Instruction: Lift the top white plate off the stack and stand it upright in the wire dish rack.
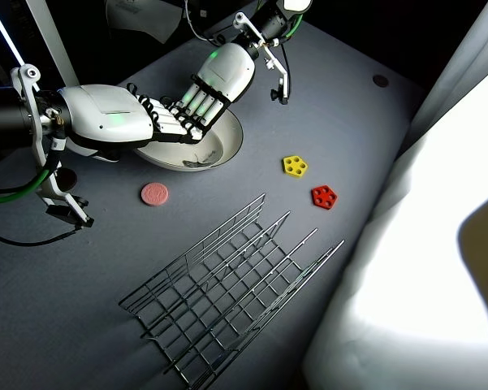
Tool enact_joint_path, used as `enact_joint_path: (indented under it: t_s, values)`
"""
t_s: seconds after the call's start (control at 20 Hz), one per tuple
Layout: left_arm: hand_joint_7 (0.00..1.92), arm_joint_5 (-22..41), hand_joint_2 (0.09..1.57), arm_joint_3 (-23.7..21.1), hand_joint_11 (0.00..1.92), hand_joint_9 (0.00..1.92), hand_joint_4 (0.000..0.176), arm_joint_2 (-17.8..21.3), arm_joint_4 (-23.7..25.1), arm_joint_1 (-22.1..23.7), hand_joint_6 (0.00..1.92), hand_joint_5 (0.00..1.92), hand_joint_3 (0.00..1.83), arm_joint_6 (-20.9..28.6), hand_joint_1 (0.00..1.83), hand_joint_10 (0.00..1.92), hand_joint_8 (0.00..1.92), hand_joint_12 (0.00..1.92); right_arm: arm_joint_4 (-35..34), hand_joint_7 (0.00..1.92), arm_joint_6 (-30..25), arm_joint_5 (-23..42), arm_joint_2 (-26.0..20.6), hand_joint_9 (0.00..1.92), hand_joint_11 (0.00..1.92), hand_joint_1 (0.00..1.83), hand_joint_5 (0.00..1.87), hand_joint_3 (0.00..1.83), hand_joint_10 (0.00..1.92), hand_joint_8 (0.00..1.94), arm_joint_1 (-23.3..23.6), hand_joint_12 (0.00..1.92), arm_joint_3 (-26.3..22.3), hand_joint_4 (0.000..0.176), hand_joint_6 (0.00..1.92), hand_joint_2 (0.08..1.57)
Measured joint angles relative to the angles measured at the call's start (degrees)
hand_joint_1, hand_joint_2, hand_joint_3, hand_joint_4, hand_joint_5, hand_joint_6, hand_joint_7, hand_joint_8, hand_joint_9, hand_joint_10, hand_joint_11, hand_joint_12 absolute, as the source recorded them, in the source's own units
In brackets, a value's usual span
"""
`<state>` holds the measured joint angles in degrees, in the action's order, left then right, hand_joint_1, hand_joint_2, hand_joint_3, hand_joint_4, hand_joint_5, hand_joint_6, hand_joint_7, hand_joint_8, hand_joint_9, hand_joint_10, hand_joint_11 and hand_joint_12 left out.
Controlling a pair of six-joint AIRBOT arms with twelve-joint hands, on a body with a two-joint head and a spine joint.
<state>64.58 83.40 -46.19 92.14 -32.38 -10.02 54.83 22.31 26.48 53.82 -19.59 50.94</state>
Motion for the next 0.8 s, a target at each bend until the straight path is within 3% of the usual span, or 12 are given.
enact_joint_path:
  t_s: [0.1, 0.35, 0.55, 0.7, 0.75, 0.8]
  values:
    - [0.02, -0.07, 0.96, 0.0, 0.02, 0.02, 0.0, 0.0, 0.0, 0.0, 0.0, 0.02, 0.0, -0.02, 0.43, 0.0, 0.0, 0.08, -2.43, 0.2, 3.98, -0.24, 0.55, 0.18, 0.19, 1.17, 0.21, 0.0, 0.01, 0.01, -1.44, 0.07, 0.0, 0.0, 0.0, 1.02]
    - [0.02, -0.04, 0.97, 0.0, 0.0, 0.01, 0.0, 0.0, -0.04, 0.0, 0.0, 0.01, 0.0, 0.0, 0.41, 0.0, 0.0, 0.07, -3.67, 0.22, 4.92, -1.33, 2.82, 0.2, 0.21, 1.21, 0.25, 0.01, 0.01, 0.01, -2.54, 0.08, 0.87, 0.0, 0.01, 1.06]
    - [0.04, -0.07, 0.96, 0.0, 0.03, 0.03, 0.0, -0.02, 0.0, 0.02, 0.01, 0.04, 0.0, 0.0, 0.42, 0.01, 0.01, 0.05, -4.87, 0.41, 5.01, -1.92, 4.5, 0.42, 0.42, 1.26, 0.43, 0.0, 0.01, 0.0, -2.82, 0.14, 1.53, 0.0, 0.0, 1.07]
    - [0.04, 0.02, 0.96, 0.13, 0.01, 0.02, 0.0, -0.02, -0.07, 0.02, 0.0, 0.03, 0.0, 0.0, 0.42, 0.0, 0.0, 0.05, -5.9, 0.71, 6.12, -2.01, 5.42, 0.75, 0.74, 1.35, 0.69, 0.0, 0.01, 0.01, -3.1, 0.19, 1.53, 0.0, 0.01, 1.11]
    - [0.03, -0.02, 0.96, 0.11, 0.02, 0.02, 0.0, -0.02, -0.07, 0.0, 0.0, 0.03, 0.0, 0.0, 0.41, 0.0, 0.0, 0.05, -8.35, 0.86, 8.37, -1.49, 5.79, 0.9, 0.84, 1.74, 0.81, 0.05, 0.02, 0.01, -3.1, 1.05, 1.53, 0.0, 0.01, 0.99]
    - [0.03, 0.02, 0.96, 0.11, 0.03, 0.03, 0.0, -0.02, -0.15, 0.02, 0.0, 0.03, 0.0, 0.0, 0.42, 0.0, 0.0, 0.06, -9.25, 1.06, 9.6, -1.01, 5.99, 1.05, 1.03, 1.55, 0.93, 0.01, 0.57, 0.46, -3.1, 1.16, 1.51, 0.0, 0.8, 1.03]
